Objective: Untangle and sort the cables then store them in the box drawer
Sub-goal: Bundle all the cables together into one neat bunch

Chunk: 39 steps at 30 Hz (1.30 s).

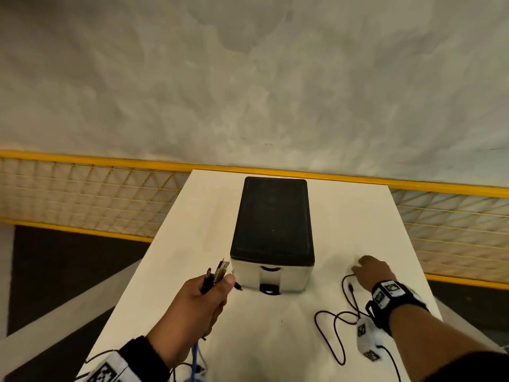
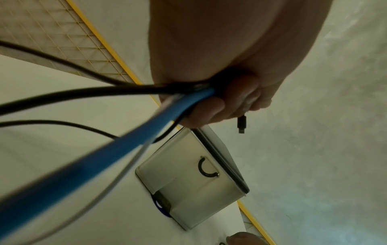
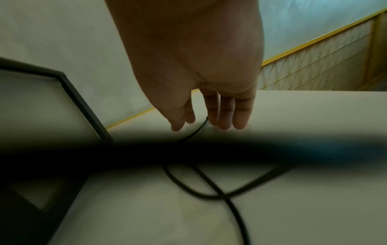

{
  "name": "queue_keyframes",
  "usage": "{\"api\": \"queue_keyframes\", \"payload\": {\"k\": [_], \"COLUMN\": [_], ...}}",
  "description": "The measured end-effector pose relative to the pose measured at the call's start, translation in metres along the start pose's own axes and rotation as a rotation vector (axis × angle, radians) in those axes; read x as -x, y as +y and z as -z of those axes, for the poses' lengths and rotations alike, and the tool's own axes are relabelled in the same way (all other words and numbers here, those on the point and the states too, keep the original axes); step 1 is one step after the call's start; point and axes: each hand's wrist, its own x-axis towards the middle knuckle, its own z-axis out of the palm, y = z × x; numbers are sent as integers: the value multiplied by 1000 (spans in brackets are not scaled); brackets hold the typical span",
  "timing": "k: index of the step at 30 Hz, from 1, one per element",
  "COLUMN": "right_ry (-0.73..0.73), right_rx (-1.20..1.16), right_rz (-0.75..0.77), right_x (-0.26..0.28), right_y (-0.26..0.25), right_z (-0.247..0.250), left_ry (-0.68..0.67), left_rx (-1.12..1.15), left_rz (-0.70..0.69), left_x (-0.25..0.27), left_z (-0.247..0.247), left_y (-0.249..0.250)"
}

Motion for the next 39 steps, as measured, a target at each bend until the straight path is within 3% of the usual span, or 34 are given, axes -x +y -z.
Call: {"api": "queue_keyframes", "payload": {"k": [4,9,11,15,19,27,31,39], "right_ry": [-8,-34,-35,69,46,-13,-62,-15], "right_rx": [111,-22,-179,-831,-1152,-1041,-1001,-989], "right_rz": [9,-41,-54,-43,140,508,520,519], "right_x": [0,32,50,96,170,287,306,316], "right_y": [-8,-22,-23,-31,-64,-114,-121,-130], "right_z": [-14,-21,-24,-16,15,29,21,10], "left_ry": [-16,-61,-93,-134,-168,-238,-190,-201], "left_rx": [-7,-7,28,133,243,238,273,275], "left_rz": [0,6,4,-34,-79,-267,-287,-305], "left_x": [-5,-7,-5,-6,-10,7,15,26], "left_z": [-6,-18,-24,-35,-44,-55,-54,-37], "left_y": [-1,-2,-1,-1,1,20,20,15]}}
